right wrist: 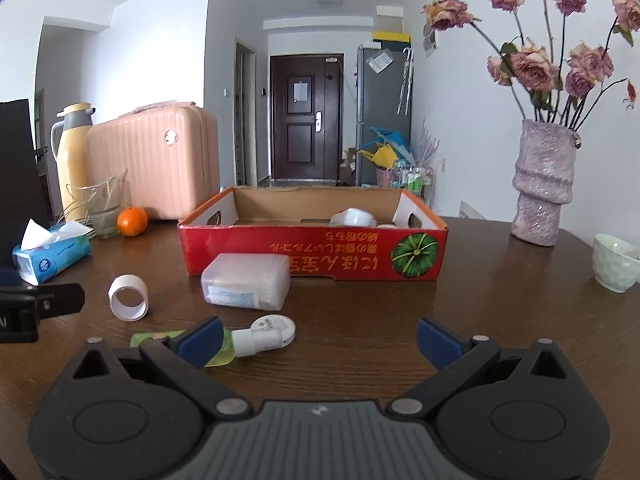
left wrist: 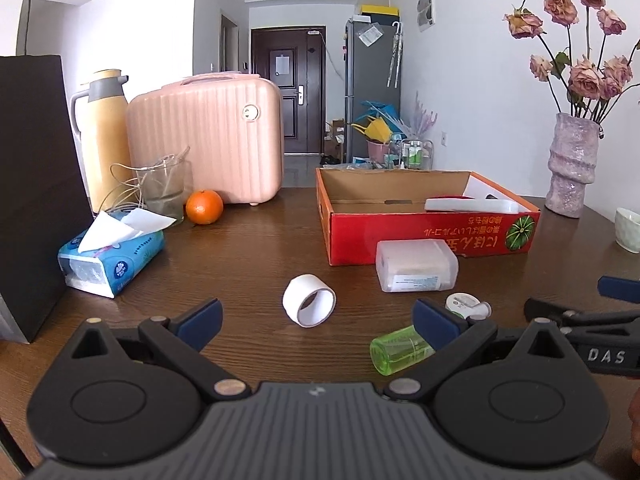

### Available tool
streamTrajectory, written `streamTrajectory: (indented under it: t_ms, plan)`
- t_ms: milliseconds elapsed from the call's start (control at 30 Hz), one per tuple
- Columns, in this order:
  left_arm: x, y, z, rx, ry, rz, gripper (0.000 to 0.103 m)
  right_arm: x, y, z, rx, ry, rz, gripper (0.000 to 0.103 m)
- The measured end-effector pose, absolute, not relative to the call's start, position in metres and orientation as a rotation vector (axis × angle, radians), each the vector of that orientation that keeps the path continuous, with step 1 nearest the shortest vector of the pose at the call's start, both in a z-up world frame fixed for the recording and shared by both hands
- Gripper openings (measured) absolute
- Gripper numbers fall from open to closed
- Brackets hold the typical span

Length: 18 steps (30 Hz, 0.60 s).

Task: Organize rigid objects
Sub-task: 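Grasp the green spray bottle with the right tool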

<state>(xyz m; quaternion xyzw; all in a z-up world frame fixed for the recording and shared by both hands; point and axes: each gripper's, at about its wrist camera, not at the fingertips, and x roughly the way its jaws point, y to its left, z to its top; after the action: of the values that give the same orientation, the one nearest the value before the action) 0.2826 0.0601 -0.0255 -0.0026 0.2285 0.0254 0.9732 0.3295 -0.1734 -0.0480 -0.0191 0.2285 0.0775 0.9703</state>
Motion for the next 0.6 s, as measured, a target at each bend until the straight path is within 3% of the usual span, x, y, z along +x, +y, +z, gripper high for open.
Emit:
streamTrajectory:
  t_ms: [600]
  plan:
    - [0.285,0.098,-0.023,-0.104,0.471,0.181,0.103,0.365,-0.116,-0.054,-0.015,0.58,0.189,0.102]
